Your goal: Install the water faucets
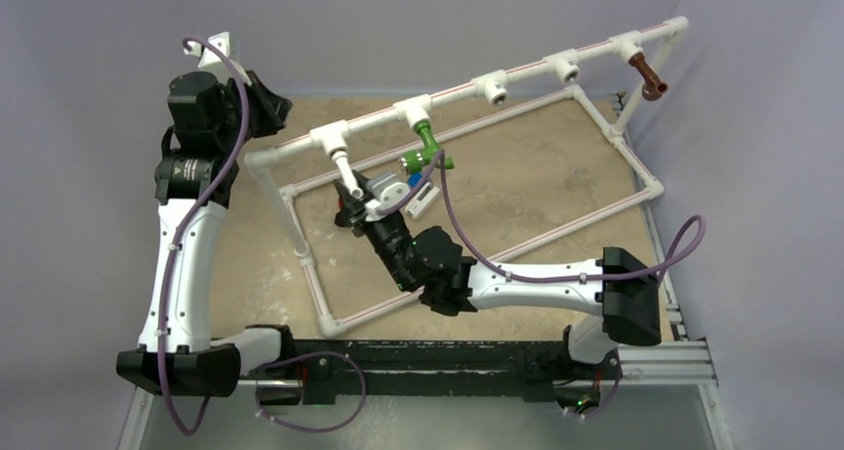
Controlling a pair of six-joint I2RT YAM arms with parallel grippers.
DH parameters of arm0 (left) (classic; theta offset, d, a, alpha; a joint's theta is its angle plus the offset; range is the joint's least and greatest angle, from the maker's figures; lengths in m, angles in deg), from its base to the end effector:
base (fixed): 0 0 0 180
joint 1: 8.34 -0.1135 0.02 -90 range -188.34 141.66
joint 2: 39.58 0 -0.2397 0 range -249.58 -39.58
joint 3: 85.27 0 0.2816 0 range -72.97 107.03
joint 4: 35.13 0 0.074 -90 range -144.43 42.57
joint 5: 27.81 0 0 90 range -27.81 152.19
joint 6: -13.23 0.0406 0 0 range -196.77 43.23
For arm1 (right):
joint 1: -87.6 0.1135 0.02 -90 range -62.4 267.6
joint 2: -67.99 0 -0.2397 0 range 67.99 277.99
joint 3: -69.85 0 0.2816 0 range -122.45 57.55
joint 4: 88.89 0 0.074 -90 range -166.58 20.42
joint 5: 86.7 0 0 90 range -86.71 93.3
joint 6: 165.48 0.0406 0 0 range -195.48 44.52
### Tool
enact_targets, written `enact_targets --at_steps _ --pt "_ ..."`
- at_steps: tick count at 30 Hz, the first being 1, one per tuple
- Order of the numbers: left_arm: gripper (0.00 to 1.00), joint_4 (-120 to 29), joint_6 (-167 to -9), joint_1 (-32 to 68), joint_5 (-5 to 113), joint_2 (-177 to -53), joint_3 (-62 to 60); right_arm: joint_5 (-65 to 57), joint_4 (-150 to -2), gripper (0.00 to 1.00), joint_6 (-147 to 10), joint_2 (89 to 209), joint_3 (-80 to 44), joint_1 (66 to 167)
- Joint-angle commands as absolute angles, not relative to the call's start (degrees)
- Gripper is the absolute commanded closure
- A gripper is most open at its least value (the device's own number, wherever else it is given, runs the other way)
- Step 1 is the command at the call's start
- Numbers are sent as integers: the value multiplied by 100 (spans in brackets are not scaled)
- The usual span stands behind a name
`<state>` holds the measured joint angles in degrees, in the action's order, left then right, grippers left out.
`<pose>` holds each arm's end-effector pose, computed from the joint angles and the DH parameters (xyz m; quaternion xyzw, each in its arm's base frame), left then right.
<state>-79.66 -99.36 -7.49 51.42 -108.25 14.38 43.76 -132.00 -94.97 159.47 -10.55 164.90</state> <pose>0.2848 -0.0118 0.4550 -0.0905 0.7790 -0.1973 0.5882 0.1118 0.3761 0.3546 -0.1391 0.5281 0.2500 0.7995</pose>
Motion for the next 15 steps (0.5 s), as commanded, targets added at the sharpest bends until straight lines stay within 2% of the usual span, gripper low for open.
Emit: enact_targets --at_steps 1,4,10,15 --pt "100 -7616 -10022 -737 4882 -10704 1304 4797 -14118 100 -5923 15608 -999 16389" --pt "100 -7476 -10049 -730 4650 -10683 1246 4812 -14219 100 -4648 15517 -853 16389" --pt "100 -7134 -10054 -700 4396 -10465 983 4838 -14159 100 -3097 15595 -872 16385" --pt "100 -7074 -9788 -409 4739 -10318 890 4773 -14081 100 -2176 15670 -846 16319"
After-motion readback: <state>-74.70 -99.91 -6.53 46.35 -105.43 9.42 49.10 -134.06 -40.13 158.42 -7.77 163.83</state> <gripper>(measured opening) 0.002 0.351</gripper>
